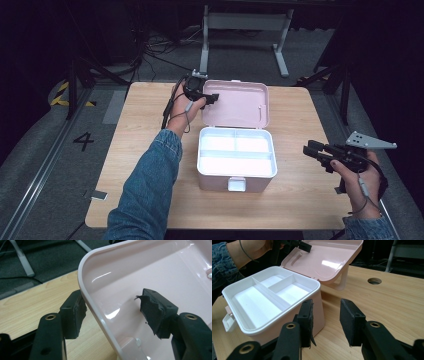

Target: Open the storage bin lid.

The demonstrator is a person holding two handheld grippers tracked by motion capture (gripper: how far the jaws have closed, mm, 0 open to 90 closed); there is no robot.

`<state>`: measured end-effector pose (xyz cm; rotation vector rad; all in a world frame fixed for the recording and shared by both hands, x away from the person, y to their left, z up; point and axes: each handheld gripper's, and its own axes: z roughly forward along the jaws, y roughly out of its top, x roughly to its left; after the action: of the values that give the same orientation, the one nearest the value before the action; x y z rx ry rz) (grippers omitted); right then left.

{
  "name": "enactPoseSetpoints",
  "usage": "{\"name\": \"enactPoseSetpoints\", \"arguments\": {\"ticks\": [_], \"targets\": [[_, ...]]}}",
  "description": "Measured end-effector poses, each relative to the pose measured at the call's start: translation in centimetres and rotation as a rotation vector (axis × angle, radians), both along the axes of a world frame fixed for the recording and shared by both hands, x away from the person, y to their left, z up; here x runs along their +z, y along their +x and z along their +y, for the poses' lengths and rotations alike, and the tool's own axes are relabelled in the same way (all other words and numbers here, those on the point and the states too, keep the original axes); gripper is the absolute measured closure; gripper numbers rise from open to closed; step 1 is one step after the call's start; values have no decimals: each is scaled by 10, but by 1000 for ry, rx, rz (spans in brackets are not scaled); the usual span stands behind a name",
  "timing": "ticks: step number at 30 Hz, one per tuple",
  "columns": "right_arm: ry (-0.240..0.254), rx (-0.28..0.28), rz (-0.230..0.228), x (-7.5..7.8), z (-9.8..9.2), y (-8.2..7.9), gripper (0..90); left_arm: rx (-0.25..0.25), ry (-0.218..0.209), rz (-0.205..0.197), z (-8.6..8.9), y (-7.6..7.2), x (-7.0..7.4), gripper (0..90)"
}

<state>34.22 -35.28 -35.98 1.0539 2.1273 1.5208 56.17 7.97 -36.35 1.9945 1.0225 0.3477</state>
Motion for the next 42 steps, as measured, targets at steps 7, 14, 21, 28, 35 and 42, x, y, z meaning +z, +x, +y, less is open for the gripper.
{"name": "enactPoseSetpoints", "arguments": {"ticks": [7, 14, 21, 28, 35, 42], "targets": [[0, -2, 5, -2, -1, 1, 639, 4, 7, 28, -1, 3, -6, 374], [-2, -2, 14, -3, 1, 2, 639, 8, 17, 45, -1, 5, -10, 372], [-3, -1, 15, -4, 1, 3, 639, 11, 78, 59, -2, 7, -16, 400], [-2, 0, 21, -5, 1, 3, 636, 23, 72, 74, -2, 8, -20, 383], [1, 11, 20, -4, 5, 10, 625, 27, 47, 37, 3, -3, -11, 306], [-5, 45, 18, -2, 16, 23, 615, 4, 17, -15, 12, -26, 14, 300]]}}
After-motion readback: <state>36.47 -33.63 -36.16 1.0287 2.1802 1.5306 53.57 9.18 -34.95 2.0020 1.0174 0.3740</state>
